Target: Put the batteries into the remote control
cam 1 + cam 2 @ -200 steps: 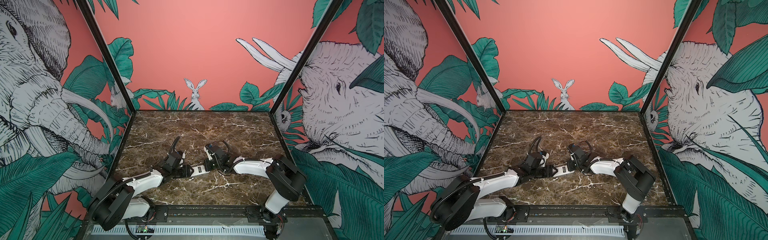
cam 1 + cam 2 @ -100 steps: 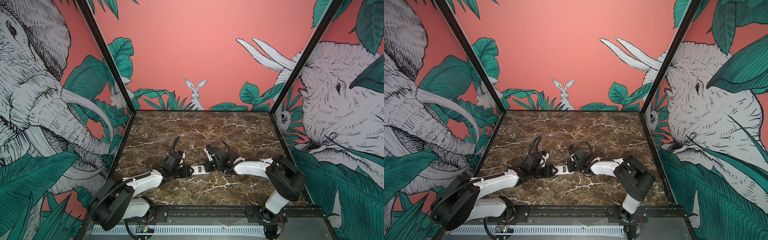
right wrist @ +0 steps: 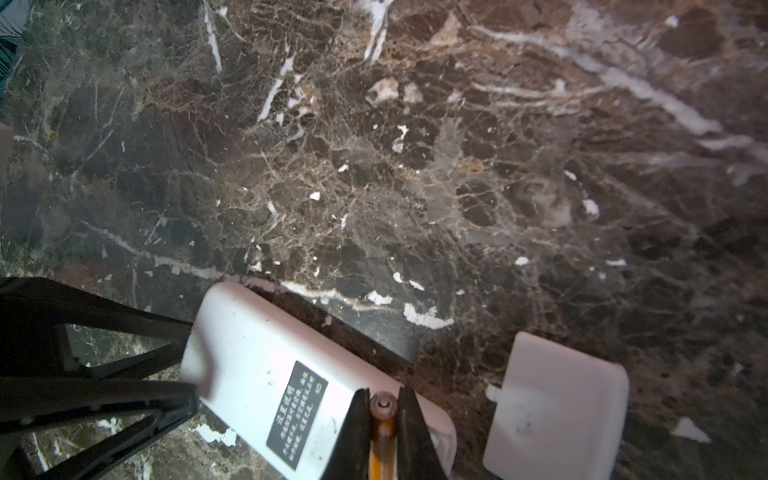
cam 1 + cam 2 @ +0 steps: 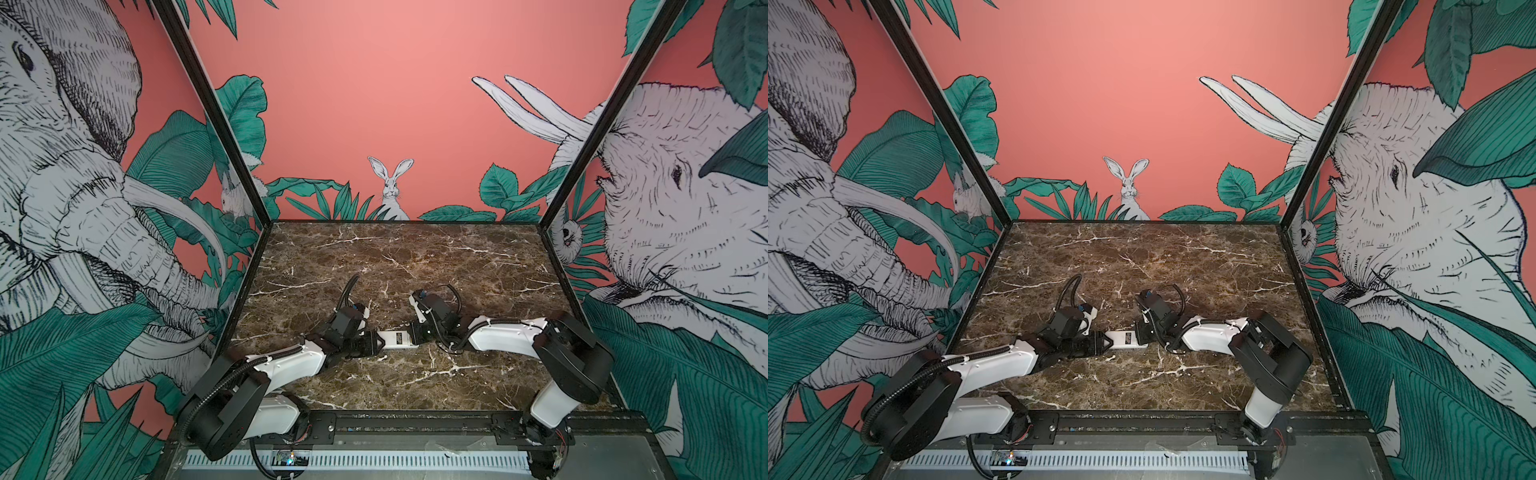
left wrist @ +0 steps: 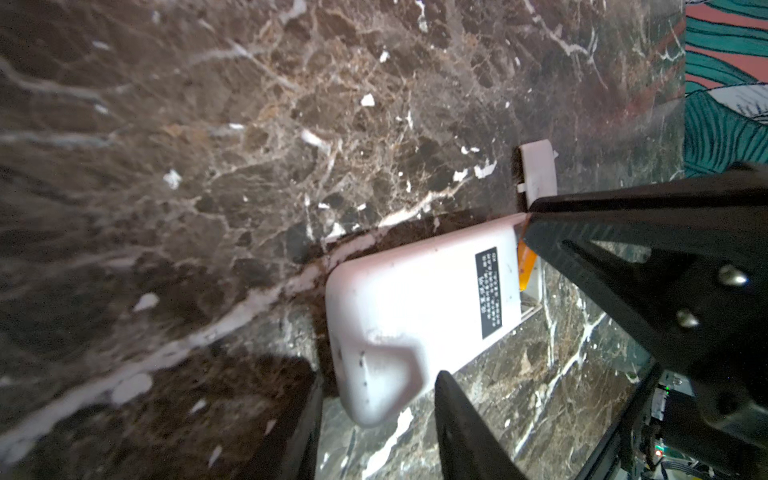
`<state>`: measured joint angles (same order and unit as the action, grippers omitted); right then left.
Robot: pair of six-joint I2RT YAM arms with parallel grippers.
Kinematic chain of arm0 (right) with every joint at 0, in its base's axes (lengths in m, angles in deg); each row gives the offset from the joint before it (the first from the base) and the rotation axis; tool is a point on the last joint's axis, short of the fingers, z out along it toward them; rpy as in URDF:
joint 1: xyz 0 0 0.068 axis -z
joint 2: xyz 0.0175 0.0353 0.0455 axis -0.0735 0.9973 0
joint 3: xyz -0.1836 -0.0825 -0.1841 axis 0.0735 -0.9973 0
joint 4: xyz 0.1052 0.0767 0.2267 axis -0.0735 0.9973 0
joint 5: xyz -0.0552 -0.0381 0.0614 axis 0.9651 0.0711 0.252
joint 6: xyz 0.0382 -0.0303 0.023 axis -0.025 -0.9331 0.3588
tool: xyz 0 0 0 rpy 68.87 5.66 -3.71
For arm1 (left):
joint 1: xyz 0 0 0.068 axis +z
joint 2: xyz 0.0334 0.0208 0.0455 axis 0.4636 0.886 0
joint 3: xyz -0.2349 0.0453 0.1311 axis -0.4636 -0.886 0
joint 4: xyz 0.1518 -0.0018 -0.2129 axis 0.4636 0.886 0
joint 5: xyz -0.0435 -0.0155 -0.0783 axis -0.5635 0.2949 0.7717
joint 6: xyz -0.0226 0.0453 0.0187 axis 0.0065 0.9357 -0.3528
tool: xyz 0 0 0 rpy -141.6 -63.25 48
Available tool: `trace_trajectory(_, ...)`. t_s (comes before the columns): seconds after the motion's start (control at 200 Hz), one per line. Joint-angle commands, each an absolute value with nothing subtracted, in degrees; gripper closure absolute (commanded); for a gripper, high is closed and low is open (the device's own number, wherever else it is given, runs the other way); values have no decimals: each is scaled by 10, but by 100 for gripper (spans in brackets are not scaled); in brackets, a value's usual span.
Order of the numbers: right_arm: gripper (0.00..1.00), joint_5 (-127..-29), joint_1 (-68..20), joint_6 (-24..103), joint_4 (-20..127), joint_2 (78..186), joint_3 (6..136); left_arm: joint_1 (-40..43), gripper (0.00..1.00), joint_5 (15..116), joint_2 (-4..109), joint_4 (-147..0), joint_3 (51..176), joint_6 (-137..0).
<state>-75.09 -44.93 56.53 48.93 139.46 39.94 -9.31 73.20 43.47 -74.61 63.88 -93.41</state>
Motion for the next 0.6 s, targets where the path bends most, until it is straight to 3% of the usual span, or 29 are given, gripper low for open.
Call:
trace_trajectory(0.0,88,-747,-455,576,485,1374,390,-94,55,728,428,-730,623,-941)
trace_trajectory(0.595,95,-741,-454,598,478,1364,381,-94,60,728,415,-732,609,-945)
